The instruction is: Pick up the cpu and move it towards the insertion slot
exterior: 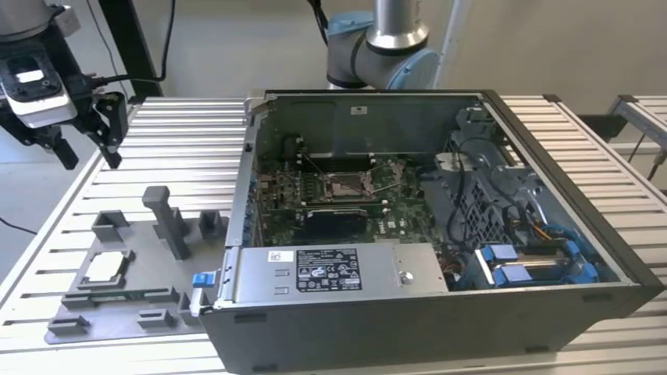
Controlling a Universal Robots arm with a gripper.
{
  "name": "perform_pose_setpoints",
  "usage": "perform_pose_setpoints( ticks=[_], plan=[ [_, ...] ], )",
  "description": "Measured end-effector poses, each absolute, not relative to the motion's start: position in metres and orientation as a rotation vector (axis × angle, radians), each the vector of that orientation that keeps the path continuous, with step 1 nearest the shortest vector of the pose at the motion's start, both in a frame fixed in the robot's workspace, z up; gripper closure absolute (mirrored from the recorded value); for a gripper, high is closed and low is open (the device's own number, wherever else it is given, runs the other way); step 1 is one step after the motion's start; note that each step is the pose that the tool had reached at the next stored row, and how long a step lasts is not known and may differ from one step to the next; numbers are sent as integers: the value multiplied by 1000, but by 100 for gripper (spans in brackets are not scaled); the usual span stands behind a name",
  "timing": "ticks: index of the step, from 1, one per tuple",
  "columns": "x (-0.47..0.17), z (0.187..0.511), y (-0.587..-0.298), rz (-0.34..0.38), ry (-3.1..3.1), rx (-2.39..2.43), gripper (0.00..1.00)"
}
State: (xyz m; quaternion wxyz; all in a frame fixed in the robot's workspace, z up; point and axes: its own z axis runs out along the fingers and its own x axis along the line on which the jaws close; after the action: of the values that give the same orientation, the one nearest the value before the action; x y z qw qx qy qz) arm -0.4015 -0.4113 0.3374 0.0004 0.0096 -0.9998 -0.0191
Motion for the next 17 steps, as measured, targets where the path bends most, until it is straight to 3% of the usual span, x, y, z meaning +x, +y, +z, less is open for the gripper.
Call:
perform_pose_setpoints(
  ticks=[17],
  plan=[
    [-401,318,-414,-60,-3140,30,100]
  ],
)
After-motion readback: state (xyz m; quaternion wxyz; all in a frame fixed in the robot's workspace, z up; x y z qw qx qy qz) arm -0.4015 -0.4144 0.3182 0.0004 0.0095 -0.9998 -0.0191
